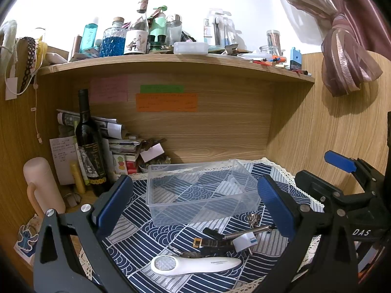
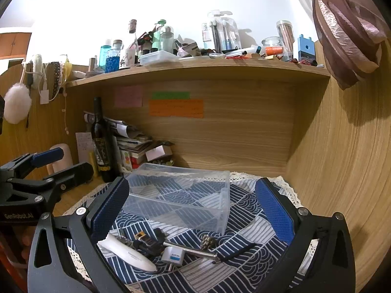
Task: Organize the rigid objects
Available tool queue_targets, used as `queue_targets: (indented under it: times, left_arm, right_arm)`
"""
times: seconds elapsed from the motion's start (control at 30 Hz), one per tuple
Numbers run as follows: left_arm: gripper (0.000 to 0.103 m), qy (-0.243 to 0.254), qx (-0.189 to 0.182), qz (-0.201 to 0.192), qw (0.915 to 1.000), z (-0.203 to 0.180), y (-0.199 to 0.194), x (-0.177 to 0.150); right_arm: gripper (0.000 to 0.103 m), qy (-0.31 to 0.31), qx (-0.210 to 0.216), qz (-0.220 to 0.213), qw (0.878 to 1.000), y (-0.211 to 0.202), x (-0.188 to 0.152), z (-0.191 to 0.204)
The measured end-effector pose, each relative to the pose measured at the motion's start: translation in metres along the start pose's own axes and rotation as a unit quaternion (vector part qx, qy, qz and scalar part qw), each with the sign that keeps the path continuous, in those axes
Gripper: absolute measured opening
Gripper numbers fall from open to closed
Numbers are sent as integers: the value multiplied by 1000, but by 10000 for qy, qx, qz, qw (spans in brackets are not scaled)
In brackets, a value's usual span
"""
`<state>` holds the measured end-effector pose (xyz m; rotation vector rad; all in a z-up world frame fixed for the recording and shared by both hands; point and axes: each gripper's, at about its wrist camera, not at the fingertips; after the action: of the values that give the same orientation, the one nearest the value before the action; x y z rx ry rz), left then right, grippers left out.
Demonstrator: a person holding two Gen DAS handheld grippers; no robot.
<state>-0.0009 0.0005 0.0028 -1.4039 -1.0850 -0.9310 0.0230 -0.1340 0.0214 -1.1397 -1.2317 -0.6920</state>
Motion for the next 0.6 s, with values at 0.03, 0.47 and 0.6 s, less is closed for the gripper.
queue_targets:
  times: [0.03, 0.47, 0.6]
  left_arm:
    - [103, -2, 0, 2, 10000, 0, 0, 0]
    - [103, 11, 10, -8, 10000, -1, 0, 0]
    - [103, 9, -5, -2, 10000, -2, 0, 1]
  right_arm:
    - [103, 8, 2, 2, 10000, 0, 0, 0]
    - [103, -4, 5, -34, 10000, -2, 0, 1]
    - [103, -5, 5, -41, 10000, -3, 1, 2]
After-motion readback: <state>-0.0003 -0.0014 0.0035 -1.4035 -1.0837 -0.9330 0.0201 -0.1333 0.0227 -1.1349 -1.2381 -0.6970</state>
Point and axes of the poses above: each gripper's, at about its wrist camera, not at the fingertips, and y roughly the way its jaws point, z to its left, x to its top, and after that the axes turned 4 degrees about -y, right-handed
